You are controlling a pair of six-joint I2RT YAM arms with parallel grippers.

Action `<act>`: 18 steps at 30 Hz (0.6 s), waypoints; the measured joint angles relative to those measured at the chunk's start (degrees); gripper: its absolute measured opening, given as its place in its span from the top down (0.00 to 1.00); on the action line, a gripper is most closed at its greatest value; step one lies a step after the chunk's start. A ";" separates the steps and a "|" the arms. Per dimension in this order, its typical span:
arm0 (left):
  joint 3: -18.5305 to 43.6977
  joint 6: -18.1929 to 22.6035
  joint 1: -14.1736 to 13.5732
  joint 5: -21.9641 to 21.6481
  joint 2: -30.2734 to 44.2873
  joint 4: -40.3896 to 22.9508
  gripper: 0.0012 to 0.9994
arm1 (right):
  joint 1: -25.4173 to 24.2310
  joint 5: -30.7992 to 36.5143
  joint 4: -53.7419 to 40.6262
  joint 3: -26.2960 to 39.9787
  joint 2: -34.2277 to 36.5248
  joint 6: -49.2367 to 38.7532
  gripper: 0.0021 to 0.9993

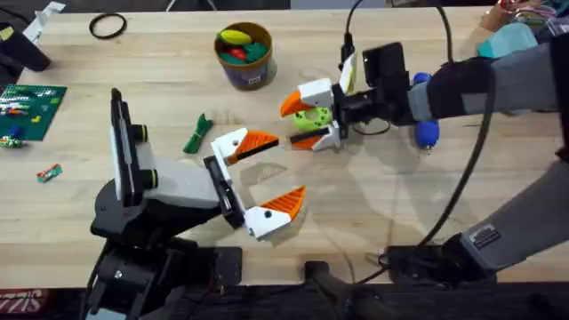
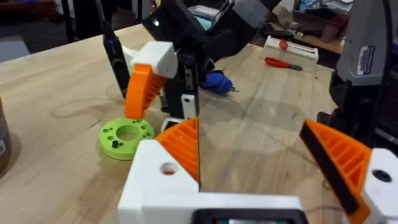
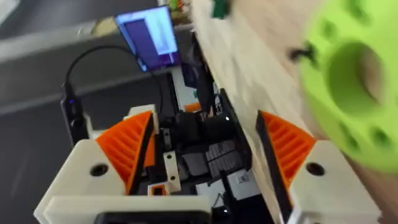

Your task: Pick up the gripper from the table and insert it into the empty holder that is missing its gripper. Then pick up a screw, insert it into the mounting hole, and use the screwdriver to tighten it. Finally, clean up the table by picking up the vegetable and placing it into the bucket.

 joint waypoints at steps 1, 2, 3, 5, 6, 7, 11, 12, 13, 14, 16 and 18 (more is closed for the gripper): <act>0.00 0.02 0.00 0.02 0.00 0.00 0.01 | -0.22 0.98 -3.55 -0.09 -0.70 -1.41 0.00; 0.00 0.00 0.00 0.02 0.00 0.00 0.01 | -0.46 1.81 -6.51 -0.21 -1.41 -2.87 0.00; 0.00 0.00 0.00 0.00 0.02 -0.02 0.01 | -0.73 3.12 -10.93 -0.13 -2.37 -4.99 0.00; 0.00 0.02 0.00 0.02 0.00 -0.02 0.01 | -1.25 6.03 -20.08 -0.02 -5.10 -8.94 0.00; 0.00 0.02 0.00 0.02 0.00 0.00 0.01 | -1.42 8.09 -24.87 0.15 -6.79 -11.32 0.00; 0.00 0.00 0.00 0.02 0.00 -0.02 0.01 | -1.60 10.25 -29.29 0.22 -8.68 -13.31 0.00; 0.00 0.02 0.00 0.10 0.00 -0.02 0.01 | -1.53 20.00 -42.51 1.84 -17.24 -21.90 0.00; 0.00 0.02 0.00 0.17 0.00 -0.02 0.01 | -1.41 22.41 -44.73 2.62 -19.44 -24.25 0.00; 0.00 0.02 0.00 0.19 0.00 -0.02 0.01 | -1.24 24.55 -46.60 3.42 -21.41 -26.26 0.00; 0.00 0.00 0.00 0.20 0.00 -0.04 0.01 | -1.08 26.92 -48.19 4.47 -23.39 -28.34 0.00; 0.00 0.02 0.00 0.24 0.00 -0.04 0.01 | -0.77 31.34 -51.24 6.55 -26.67 -31.64 0.00; 0.00 0.00 0.00 0.24 0.00 -0.04 0.01 | -0.58 35.59 -54.05 8.55 -29.47 -34.56 0.00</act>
